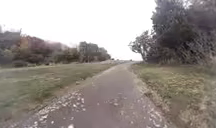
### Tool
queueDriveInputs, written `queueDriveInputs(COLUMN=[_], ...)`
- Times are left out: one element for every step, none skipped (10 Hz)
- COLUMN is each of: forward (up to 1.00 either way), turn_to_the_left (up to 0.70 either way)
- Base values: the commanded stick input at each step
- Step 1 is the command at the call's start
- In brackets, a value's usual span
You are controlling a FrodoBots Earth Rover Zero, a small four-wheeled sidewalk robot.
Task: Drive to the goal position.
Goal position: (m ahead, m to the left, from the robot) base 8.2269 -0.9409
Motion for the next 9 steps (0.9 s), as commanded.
queueDriveInputs(forward=[0.60,0.60,0.60,0.60,0.60,0.60,0.60,0.60,0.60], turn_to_the_left=[0.00,-0.15,-0.15,-0.15,-0.15,-0.15,-0.15,-0.15,-0.15])
